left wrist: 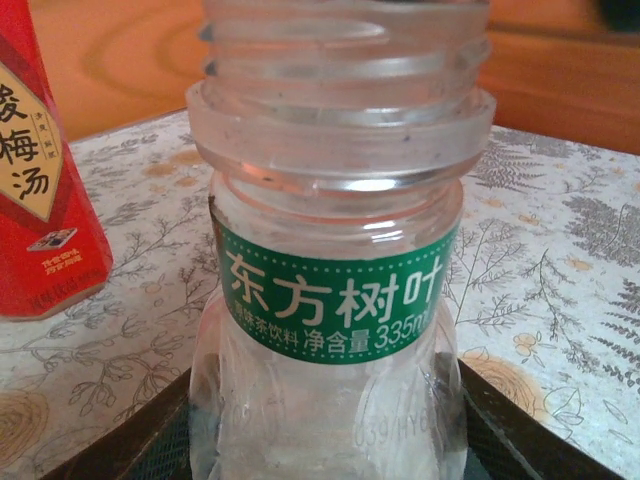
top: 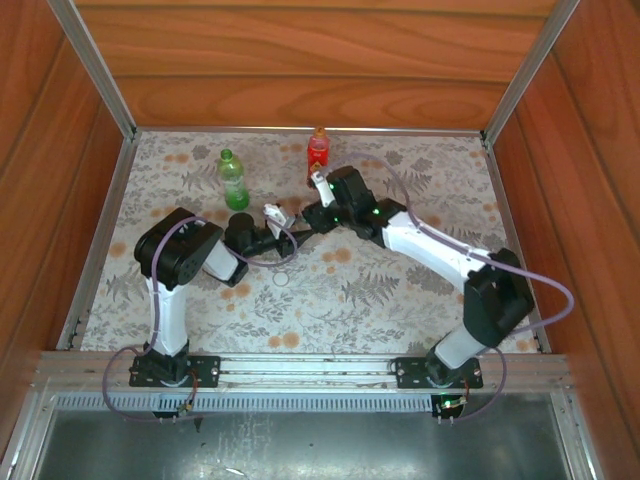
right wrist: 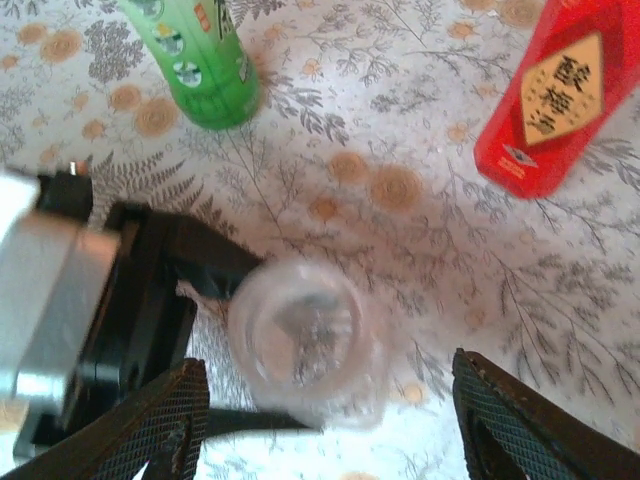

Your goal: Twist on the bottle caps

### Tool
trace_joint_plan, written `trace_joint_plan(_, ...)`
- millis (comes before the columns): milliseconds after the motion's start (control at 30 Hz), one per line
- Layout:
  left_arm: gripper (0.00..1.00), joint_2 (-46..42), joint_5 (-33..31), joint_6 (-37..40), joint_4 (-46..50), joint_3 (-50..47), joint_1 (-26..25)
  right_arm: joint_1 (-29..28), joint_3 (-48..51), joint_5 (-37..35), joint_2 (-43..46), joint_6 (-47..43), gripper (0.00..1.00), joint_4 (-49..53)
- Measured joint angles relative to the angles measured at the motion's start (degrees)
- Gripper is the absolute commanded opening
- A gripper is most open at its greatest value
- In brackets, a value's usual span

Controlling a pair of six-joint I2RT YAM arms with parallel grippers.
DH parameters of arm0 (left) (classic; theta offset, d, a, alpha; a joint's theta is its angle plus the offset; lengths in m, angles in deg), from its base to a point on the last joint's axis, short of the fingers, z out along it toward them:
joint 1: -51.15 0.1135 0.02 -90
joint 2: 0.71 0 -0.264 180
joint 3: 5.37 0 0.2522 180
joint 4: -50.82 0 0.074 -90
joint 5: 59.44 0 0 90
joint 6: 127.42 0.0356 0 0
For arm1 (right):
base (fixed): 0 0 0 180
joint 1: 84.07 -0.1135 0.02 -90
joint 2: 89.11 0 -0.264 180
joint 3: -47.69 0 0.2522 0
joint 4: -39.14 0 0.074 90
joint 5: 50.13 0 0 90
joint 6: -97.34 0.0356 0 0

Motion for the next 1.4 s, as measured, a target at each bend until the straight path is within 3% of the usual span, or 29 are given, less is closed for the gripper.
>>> trace_joint_plan(200, 0.49, -1.4, -0.5, 1.0, -0.3, -2.2, 0.3, -2.6, 12.0, 1.8, 13.0, -3.4, 0.75, -4.0)
trace_joint_plan(367, 0.48, -2.5, -0.5, 1.3, -0.3, -3.6, 1.0, -6.9, 22.2, 6.4, 14.8, -10.2, 0.76, -11.3)
trace_joint_plan(567, 0.48, -3.6, -0.5, 1.4, -0.3, -5.0, 2.6, -12.2, 28.5, 12.8, 8.1, -20.1, 0.76, -18.3)
trace_joint_plan(867, 0.48, -5.4, -1.6, 1.4, -0.2, -7.3, 6.3, -12.2, 25.4, 17.0, -5.0, -27.5, 0.75, -24.5)
trace_joint_plan(1400, 0.48, -5.5, -1.9, 1.6, -0.3, -7.6, 7.1, -9.9, 17.3, 19.9, -19.2, -27.1, 0.66, -31.3)
